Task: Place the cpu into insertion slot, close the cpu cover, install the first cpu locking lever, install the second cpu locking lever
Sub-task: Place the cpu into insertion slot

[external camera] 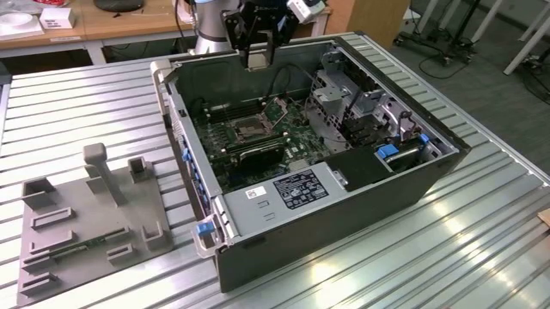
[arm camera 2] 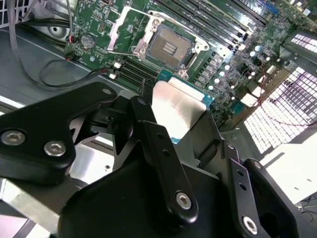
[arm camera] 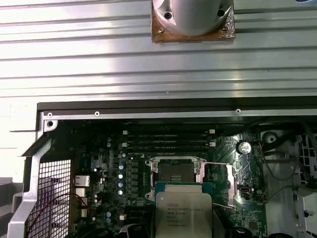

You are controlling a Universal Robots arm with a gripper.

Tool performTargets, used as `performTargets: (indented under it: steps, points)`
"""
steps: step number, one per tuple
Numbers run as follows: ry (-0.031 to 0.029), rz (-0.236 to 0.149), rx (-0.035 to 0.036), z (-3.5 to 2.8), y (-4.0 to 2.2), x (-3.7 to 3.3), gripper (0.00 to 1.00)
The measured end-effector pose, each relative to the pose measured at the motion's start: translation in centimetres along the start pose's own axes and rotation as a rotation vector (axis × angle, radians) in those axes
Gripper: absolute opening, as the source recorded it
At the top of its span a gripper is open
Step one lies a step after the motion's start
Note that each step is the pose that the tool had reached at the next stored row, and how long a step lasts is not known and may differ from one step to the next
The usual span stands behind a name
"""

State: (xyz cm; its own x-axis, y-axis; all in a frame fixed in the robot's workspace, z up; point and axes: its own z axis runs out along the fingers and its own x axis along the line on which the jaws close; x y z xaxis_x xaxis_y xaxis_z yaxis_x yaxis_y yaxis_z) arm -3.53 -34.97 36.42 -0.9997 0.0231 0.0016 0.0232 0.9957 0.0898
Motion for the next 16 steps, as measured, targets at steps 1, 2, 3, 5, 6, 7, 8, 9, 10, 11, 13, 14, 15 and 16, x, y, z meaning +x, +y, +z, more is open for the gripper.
performTargets:
  steps: [1,2,3,5,6,7,8,9,10,11,13,14,15,16]
  points:
    - [0.0000,0.000,0.0001,0.00,0.00,0.00,0.54]
    - [-0.0001,0.000,0.0001,0.00,0.00,0.00,0.54]
    - [-0.0001,0.000,0.0001,0.00,0.00,0.00,0.54]
    - [-0.0002,0.000,0.0000,0.01,0.00,0.00,0.54]
    - [-0.0002,0.000,0.0000,0.01,0.00,0.00,0.54]
    - [-0.0002,0.000,0.0000,0.03,0.00,0.00,0.54]
    - [-0.0003,0.000,-0.0004,0.08,0.00,0.00,0.54]
    - [-0.0003,0.000,-0.0002,0.10,-0.01,0.00,0.54]
    - [-0.0002,0.000,-0.0001,0.10,-0.01,0.00,0.54]
    - [-0.0002,0.000,0.0000,0.10,-0.01,0.00,0.54]
    - [-0.0002,0.000,0.0000,0.15,-0.02,0.00,0.54]
    - [-0.0002,0.000,0.0000,0.20,-0.02,0.00,0.54]
    - [-0.0002,0.000,-0.0001,0.20,-0.02,0.00,0.54]
    - [-0.0002,0.000,0.0000,0.21,-0.02,0.00,0.54]
